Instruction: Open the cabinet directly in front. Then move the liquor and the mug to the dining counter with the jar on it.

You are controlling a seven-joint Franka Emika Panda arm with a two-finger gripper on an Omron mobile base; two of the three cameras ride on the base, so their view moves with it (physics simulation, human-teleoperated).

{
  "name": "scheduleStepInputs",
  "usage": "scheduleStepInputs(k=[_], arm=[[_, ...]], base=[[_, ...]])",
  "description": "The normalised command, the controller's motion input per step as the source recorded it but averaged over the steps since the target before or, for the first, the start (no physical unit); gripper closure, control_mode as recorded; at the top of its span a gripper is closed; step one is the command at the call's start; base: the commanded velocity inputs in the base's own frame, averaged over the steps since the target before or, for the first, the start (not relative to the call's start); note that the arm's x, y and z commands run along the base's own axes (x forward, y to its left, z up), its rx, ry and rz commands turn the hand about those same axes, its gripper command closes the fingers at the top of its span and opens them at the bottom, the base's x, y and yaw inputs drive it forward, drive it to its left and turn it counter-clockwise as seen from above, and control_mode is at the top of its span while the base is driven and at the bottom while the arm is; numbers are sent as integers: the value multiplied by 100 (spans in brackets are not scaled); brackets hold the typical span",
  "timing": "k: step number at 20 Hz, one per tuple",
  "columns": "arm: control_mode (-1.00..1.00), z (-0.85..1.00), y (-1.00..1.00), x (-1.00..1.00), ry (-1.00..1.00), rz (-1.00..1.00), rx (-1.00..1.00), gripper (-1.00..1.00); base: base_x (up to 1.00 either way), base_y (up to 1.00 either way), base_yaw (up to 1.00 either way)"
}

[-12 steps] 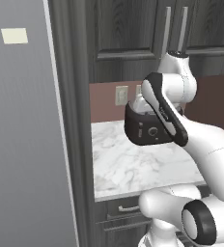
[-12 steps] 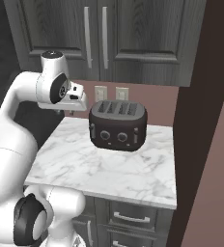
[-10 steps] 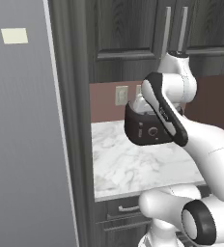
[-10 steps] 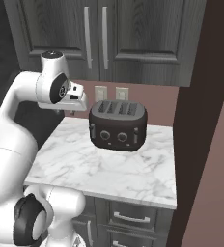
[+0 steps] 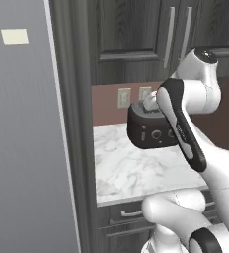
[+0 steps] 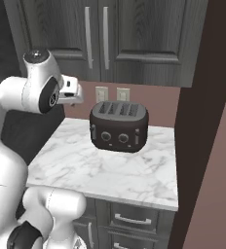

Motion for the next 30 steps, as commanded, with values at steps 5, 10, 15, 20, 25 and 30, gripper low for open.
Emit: scheduleStepInputs(k=[5,10,15,20,25,30], arm=[[-100,41,-1,-67,-53,8,-8,-100],[-100,51,-1,-72,-60,7,-7,-100],[-100,47,-10,-73,-53,2,-1,-100],[-100,29,-5,-38,-36,0,1,-100],[-100,5,0,-16,-12,0,11,-100],[-100,0,-5,0,0,-5,13,-100]], base=[[0,0,0],[0,0,0],[0,0,0],[0,0,0],[0,0,0],[0,0,0]])
